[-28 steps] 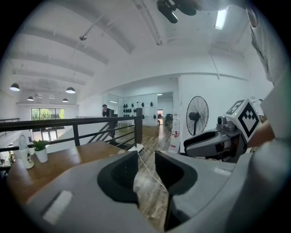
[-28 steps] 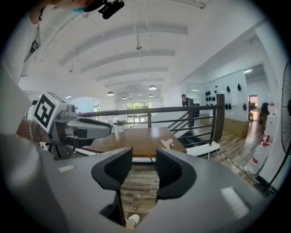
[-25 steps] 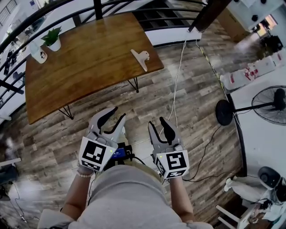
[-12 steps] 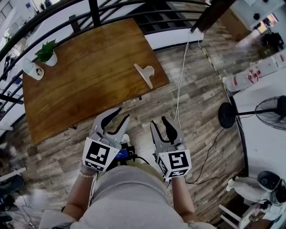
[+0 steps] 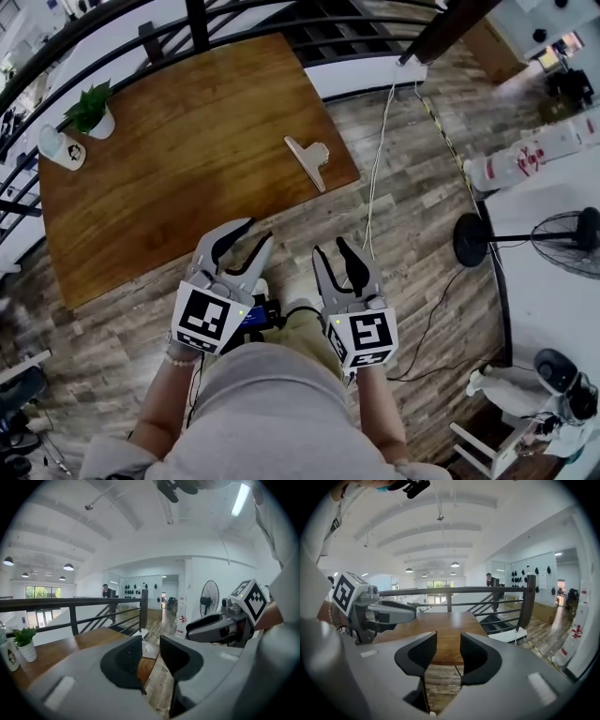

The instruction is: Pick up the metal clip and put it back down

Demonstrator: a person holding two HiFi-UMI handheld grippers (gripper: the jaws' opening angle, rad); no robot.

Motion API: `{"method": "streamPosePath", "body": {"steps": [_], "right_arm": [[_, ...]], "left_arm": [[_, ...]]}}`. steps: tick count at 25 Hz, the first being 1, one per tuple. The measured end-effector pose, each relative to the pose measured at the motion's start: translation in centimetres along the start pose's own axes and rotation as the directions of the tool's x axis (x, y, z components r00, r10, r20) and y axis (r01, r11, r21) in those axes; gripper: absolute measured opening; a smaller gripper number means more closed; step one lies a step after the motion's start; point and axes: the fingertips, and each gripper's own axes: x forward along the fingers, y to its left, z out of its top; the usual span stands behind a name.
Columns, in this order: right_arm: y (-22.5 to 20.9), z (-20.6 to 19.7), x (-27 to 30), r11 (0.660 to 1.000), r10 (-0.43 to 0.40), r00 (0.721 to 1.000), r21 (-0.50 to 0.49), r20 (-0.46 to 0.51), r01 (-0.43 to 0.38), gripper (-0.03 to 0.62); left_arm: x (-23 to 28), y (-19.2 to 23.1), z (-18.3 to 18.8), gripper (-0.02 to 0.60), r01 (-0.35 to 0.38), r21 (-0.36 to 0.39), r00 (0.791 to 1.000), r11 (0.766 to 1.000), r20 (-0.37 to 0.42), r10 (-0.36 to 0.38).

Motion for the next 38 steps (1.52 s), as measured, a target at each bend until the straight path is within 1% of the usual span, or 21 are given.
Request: {"method": "streamPosePath", "body": {"steps": [6, 15, 19, 27, 38], "right_arm": [[0.1, -0.1, 1.2, 1.0, 0.008, 1.0, -0.002, -0.016, -0.008, 0.17], [-0.8, -0.4, 3.4, 0.999, 0.052, 0.998, -0.01, -0.045, -0.053, 0.17], [-1.8, -0.8, 4.6, 0.997, 0.076, 0.995, -0.013, -0.06, -0.077, 0.17], [-4.4, -1.0, 7.4, 0.992, 0.121, 0.988, -0.025, -0.097, -0.124, 0.17], [-7.3, -2.7, 12.6, 0.982, 0.188, 0.969, -0.005, -0.162, -0.191, 0.17]], "left_arm": [[-0.1, 1.2, -0.6, 0.112, -0.019, -0.021, 1.0, 1.0, -0.006, 0.019], [1.3, 2.7, -0.9, 0.112, -0.06, -0.038, 0.998, 0.997, -0.017, 0.059], [2.6, 2.8, -1.0, 0.112, -0.074, -0.069, 0.997, 0.995, -0.02, 0.073], [5.5, 3.7, -1.7, 0.112, -0.115, -0.075, 0.992, 0.991, -0.064, 0.111], [8.8, 5.9, -3.3, 0.112, -0.17, -0.112, 0.982, 0.979, -0.1, 0.159]]}}
